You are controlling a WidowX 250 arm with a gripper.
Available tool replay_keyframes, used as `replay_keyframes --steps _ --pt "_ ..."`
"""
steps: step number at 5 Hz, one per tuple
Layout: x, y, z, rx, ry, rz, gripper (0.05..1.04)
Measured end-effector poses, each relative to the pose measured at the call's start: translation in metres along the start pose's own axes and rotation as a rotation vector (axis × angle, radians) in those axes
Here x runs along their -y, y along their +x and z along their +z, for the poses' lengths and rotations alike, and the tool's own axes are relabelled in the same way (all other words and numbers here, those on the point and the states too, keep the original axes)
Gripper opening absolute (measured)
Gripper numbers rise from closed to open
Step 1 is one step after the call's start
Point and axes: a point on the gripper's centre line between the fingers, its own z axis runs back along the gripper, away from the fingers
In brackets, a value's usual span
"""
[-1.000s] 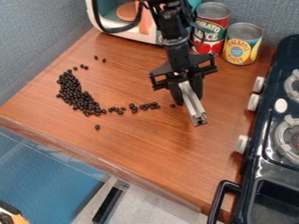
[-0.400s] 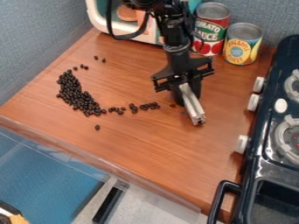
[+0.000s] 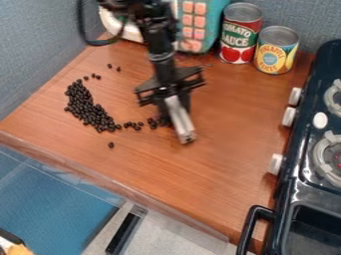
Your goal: Sweep into pile
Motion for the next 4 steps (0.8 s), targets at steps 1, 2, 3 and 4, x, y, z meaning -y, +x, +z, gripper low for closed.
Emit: replay_keyframes --steps 1,2,3,4 --pt "-0.024 -0.001 0.004 0.027 0.020 -0.020 0.389" --pt "-0.037 0.000 0.003 0.089 0.036 -0.046 0.389" --pt "-0.057 0.009 0.006 0.127 0.056 -0.038 0.389" --pt "-0.066 0.012 0.007 0.141 0.062 -0.041 0.389"
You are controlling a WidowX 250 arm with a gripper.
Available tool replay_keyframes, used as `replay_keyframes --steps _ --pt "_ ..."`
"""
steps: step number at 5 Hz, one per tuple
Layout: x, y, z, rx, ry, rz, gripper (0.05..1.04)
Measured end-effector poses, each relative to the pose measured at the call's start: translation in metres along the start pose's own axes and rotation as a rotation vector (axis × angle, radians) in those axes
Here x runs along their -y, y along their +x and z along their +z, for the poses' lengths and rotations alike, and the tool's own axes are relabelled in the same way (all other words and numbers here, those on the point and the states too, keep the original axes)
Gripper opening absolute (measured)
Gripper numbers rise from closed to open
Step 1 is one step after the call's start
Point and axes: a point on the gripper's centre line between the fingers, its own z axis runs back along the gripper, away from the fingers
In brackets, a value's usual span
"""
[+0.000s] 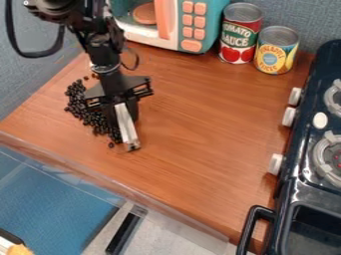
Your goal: Sweep into pile
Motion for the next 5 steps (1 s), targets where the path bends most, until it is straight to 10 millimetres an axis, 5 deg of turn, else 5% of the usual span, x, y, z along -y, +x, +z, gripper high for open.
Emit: replay_keyframes --steps 2,3,4,5 --pt "-0.018 -0.004 0.003 -0.032 0.019 -0.003 0.389" --pt "-0.009 -0.011 0.006 -0.075 0.010 -0.022 0.388" --pt "0.020 -0.014 0.021 -0.151 -0.043 -0.019 0.388" --pt "0.052 0.007 0.053 -0.155 -0.114 0.033 0.388"
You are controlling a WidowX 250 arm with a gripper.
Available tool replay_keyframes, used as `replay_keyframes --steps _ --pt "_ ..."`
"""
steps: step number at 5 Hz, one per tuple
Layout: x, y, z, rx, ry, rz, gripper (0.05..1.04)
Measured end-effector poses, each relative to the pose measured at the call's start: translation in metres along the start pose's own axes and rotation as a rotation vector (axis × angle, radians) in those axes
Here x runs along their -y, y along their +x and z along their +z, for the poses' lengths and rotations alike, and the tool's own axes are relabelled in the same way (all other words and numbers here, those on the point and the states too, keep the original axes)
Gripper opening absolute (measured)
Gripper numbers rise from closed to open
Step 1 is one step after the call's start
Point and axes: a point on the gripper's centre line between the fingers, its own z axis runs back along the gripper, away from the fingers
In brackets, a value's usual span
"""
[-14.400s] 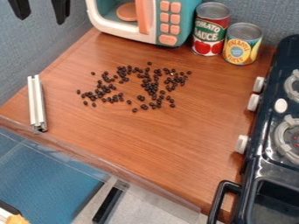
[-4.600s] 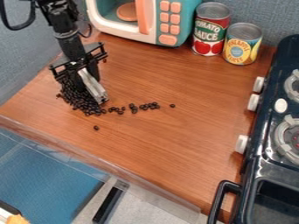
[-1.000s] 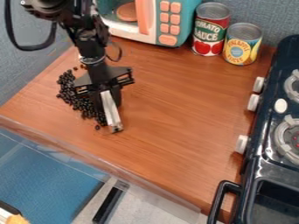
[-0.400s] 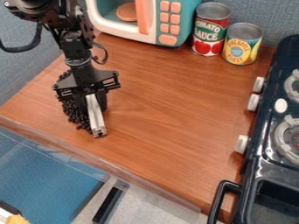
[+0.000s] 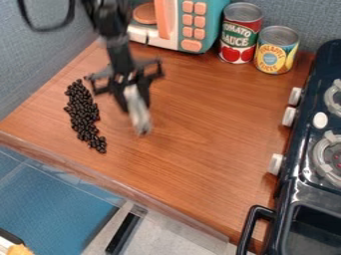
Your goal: Sweep into pile
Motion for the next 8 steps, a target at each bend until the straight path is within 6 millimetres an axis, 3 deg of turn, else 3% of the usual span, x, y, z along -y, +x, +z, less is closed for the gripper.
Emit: replay_keyframes --steps 1,2,3,4,6,8 --pt "0.010 0.025 -0.005 0.010 0.011 0.053 0.388" --pt "0.005 0.063 -0.037 0.022 0.055 0.177 0.388" --pt "0.002 0.097 -0.043 0.056 0.044 0.310 0.388" --pt "0.002 0.114 -0.042 0.074 0.027 0.369 0.388" --pt "-0.005 0.134 -0.039 0.089 0.003 0.442 0.388" --pt "-0.052 0.132 -0.033 0.112 -0.001 0.544 0.388"
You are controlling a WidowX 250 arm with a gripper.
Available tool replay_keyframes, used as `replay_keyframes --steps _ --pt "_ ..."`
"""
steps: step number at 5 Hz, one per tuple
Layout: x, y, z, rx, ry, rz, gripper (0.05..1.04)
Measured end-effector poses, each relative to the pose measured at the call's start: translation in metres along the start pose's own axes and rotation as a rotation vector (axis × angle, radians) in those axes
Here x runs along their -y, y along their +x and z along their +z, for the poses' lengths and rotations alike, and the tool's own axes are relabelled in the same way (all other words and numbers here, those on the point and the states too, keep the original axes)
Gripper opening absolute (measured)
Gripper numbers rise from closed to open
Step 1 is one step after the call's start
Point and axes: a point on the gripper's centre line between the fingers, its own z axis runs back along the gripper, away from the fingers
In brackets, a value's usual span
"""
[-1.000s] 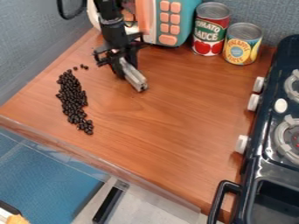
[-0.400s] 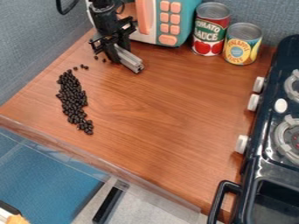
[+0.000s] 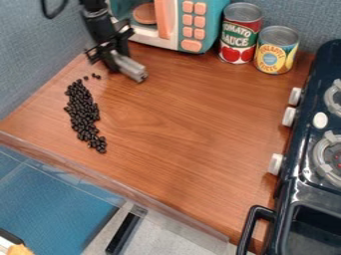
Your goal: Sweep into pile
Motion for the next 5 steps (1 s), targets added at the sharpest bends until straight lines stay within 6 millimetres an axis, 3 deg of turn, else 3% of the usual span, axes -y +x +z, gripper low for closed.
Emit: replay_keyframes --steps 2,5 --pt "-0.027 -0.002 0.004 -0.019 -0.005 0.047 0.388" --pt "-0.050 -0.008 0.008 -0.033 0.000 0.132 0.388"
